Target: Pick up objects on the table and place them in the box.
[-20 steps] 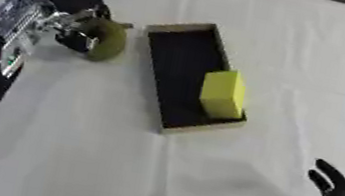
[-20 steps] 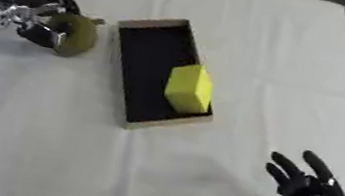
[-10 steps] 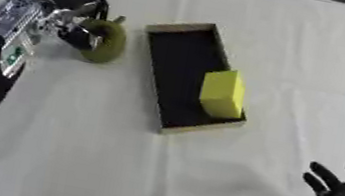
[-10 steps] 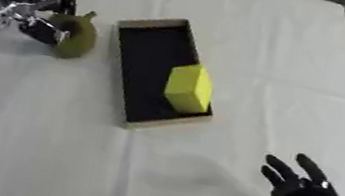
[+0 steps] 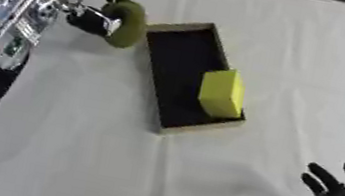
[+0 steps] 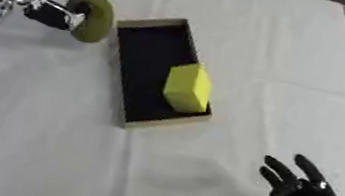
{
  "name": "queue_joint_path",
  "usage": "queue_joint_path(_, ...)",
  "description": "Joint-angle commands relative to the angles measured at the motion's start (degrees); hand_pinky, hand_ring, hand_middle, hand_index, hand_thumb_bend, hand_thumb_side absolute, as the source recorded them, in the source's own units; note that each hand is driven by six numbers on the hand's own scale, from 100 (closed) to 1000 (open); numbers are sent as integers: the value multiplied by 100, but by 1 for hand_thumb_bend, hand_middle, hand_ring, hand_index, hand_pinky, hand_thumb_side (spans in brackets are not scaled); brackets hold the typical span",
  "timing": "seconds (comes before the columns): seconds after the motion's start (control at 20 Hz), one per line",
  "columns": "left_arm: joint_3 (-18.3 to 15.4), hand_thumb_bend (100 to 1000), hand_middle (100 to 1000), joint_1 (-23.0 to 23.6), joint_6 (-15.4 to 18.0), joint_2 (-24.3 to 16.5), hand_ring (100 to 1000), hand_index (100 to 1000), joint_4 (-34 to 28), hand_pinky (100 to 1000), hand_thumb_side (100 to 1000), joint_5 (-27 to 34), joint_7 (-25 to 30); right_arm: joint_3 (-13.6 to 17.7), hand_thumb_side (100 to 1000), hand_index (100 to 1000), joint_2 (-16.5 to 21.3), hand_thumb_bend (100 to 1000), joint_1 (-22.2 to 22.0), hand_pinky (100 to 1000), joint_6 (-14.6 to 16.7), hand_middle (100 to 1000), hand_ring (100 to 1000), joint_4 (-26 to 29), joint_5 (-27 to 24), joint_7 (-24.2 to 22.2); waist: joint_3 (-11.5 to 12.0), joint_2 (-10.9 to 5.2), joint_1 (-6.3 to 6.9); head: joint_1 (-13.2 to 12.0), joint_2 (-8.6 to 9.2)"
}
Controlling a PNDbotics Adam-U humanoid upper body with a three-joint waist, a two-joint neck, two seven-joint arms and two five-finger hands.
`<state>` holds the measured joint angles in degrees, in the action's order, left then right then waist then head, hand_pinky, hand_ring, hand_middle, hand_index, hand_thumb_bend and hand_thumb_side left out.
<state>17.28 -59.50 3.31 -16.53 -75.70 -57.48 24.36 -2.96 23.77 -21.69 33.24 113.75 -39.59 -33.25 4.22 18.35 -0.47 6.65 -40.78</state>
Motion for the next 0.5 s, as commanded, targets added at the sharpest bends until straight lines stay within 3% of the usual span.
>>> queue_joint_path(0.05,39,100,469,-207,12,-47,559,547,-392,634,180,209,110,2,366,1000,31,100,-29,1000,1873,598,1000,84,22,-1872,-12,-124,1,19,18)
queue_joint_path(0.5,241,100,469,-420,75,508,558,549,-579,631,194,389,423,-14,373,1000,64,100,-12,1000,1873,596,1000,84,-14,-1872,-33,-142,13,-7,35)
